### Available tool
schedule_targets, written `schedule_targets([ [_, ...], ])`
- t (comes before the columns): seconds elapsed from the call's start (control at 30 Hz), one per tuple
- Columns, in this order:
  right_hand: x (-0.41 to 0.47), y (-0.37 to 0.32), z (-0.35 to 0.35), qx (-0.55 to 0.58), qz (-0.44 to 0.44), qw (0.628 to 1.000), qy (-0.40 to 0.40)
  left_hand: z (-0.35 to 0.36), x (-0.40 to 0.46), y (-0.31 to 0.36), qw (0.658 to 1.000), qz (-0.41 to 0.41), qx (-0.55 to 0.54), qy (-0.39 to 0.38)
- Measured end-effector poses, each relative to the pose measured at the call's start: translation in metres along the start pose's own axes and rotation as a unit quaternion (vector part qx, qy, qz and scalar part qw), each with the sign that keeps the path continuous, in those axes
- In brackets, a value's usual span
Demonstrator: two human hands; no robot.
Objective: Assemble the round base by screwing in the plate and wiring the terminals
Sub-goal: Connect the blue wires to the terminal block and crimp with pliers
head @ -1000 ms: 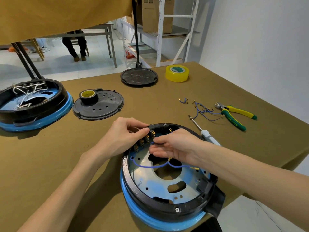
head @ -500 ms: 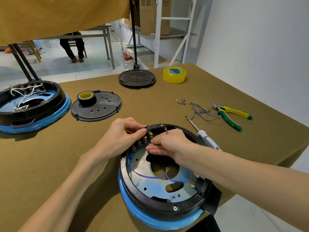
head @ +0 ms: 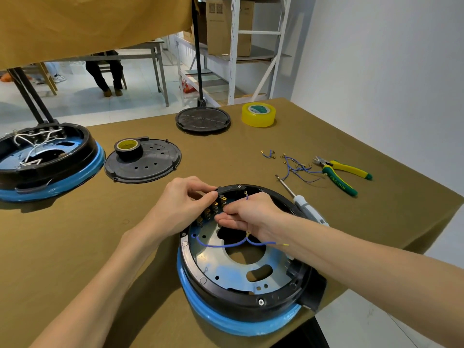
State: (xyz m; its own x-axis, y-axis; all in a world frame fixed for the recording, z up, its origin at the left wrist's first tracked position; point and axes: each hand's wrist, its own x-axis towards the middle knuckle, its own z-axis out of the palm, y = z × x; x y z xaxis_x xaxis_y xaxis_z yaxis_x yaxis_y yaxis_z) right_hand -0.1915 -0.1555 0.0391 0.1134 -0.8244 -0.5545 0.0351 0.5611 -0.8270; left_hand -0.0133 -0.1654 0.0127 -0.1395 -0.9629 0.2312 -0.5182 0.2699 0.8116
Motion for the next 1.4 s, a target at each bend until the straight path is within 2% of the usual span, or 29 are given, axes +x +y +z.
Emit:
schedule_targets([
  [0.13,-0.02,-0.002,-0.019,-0.067,-0.006,0.996,-0.052,0.0,0.0,-0.002,1.0,-0.011,0.0,0.001],
  [0.23,-0.036,-0.008,-0.038,-0.22,-0.079,0.97,-0.066,0.001,0.0,-0.003,1.0,-0.017,-0.004,0.002],
  [0.27,-0.037,-0.007,-0.041,-0.292,-0.128,0.947,-0.048,0.001,0.0,-0.003,1.0,-0.02,-0.004,0.003],
  [0.33,-0.032,-0.005,-0.041,-0.428,-0.249,0.869,-0.01,0.0,-0.001,-0.002,1.0,-0.022,-0.004,0.002],
  [0.4,-0.024,-0.002,-0.035,-0.512,-0.34,0.788,0.002,0.0,-0.001,-0.001,1.0,-0.02,-0.008,-0.001],
  [0.43,-0.019,0.0,-0.033,-0.532,-0.367,0.763,0.009,0.0,-0.002,0.0,1.0,-0.021,-0.009,-0.001],
  [0.57,-0.008,0.004,-0.024,-0.578,-0.42,0.7,0.017,-0.001,-0.002,0.002,1.0,-0.024,-0.009,0.003],
  [0.77,-0.001,0.008,-0.02,-0.607,-0.433,0.667,0.012,-0.002,-0.002,0.003,1.0,-0.024,0.001,0.0],
  [1.0,0.005,-0.01,-0.035,-0.62,-0.468,0.623,-0.09,-0.003,-0.002,0.002,1.0,-0.018,0.018,-0.007],
  [1.2,0.01,-0.011,-0.039,-0.626,-0.509,0.582,-0.102,-0.005,-0.002,0.002,1.0,-0.018,0.018,-0.016],
  [1.3,0.01,-0.007,-0.039,-0.656,-0.538,0.523,-0.081,-0.004,-0.002,0.002,1.0,-0.02,0.015,-0.014],
  [1.4,0.009,-0.007,-0.035,-0.684,-0.542,0.484,-0.071,-0.003,-0.001,0.001,1.0,-0.02,0.011,-0.014],
])
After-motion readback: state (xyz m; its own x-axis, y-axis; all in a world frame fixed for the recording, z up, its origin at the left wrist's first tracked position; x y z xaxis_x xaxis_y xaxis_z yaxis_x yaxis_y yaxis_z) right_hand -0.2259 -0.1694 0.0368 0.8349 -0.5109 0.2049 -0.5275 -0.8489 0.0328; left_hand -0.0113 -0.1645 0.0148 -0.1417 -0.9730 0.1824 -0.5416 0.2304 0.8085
